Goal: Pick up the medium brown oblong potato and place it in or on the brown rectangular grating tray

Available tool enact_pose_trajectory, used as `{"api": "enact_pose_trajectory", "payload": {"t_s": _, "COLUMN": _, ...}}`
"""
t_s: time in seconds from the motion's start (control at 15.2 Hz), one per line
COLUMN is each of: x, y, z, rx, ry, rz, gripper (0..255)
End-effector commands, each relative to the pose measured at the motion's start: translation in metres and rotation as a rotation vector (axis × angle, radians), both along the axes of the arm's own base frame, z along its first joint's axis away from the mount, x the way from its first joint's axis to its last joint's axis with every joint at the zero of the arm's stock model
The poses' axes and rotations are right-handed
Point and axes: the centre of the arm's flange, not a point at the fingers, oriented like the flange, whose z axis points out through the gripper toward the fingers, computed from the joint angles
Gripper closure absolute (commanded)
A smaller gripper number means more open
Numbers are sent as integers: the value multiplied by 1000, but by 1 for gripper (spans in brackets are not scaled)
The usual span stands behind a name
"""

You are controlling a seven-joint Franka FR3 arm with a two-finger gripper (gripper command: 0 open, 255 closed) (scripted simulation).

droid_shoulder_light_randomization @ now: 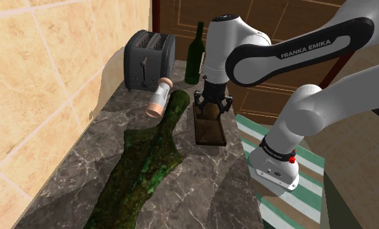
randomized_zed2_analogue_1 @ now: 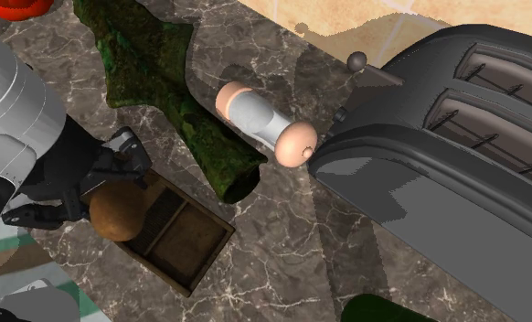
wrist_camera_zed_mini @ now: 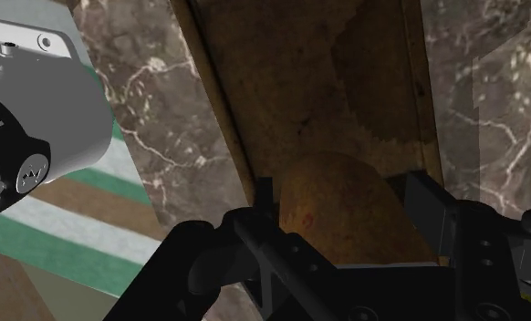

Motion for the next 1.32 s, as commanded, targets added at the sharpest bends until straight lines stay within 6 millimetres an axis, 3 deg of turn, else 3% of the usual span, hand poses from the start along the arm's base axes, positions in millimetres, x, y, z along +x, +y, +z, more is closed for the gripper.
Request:
{"api": "enact_pose_trajectory", "payload": {"t_s": 0.0, "x": 0, "y": 0, "z": 0, "rx": 0, "ry": 0, "rz": 0, "gripper": 255}}
{"api": "enact_pose_trajectory", "payload": {"t_s": 0.07, "x": 0, "y": 0, "z": 0, "rx": 0, "ry": 0, "rz": 0, "gripper": 255}}
{"api": "enact_pose_trajectory", "payload": {"t_s": 0.13, "x": 0, "y": 0, "z": 0, "rx": 0, "ry": 0, "rz": 0, "gripper": 0}}
{"api": "enact_pose_trajectory", "payload": {"t_s": 0.46, "x": 0, "y": 0, "z": 0, "rx": 0, "ry": 0, "rz": 0, "gripper": 0}}
{"api": "enact_pose_trajectory", "payload": {"t_s": 0.73, "x": 3, "y": 5, "z": 50, "rx": 0, "ry": 0, "rz": 0, "gripper": 0}}
{"api": "enact_pose_trajectory", "payload": {"t_s": 1.25, "x": 3, "y": 5, "z": 50, "rx": 0, "ry": 0, "rz": 0, "gripper": 0}}
